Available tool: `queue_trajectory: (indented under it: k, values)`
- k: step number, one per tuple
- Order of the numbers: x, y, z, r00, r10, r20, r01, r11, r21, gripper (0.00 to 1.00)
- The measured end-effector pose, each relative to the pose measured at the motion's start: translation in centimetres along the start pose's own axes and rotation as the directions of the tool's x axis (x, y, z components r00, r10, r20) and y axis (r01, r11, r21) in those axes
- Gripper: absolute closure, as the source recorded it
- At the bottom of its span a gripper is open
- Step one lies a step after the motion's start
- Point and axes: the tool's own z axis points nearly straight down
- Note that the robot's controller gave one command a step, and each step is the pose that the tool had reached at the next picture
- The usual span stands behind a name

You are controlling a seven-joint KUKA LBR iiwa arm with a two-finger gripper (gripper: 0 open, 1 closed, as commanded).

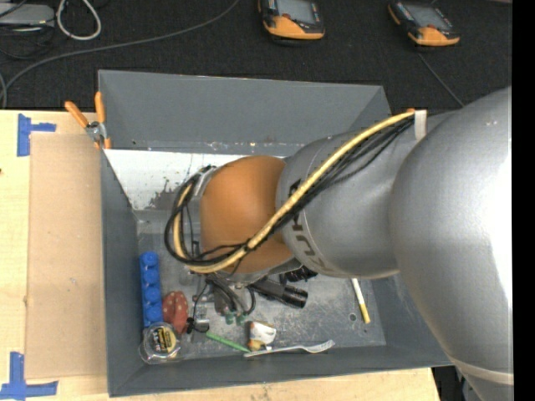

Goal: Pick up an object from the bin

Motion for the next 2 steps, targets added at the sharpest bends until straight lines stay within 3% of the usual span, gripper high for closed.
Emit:
queue_trajectory:
  k: [1,2]
  values:
    - [1.8,2.1,3.6,0.943,-0.332,-0.01,0.332,0.943,-0.001,0.0]
    - [1.9,0.9,6.5,0.996,0.095,0.003,-0.095,0.996,-0.003,0.0]
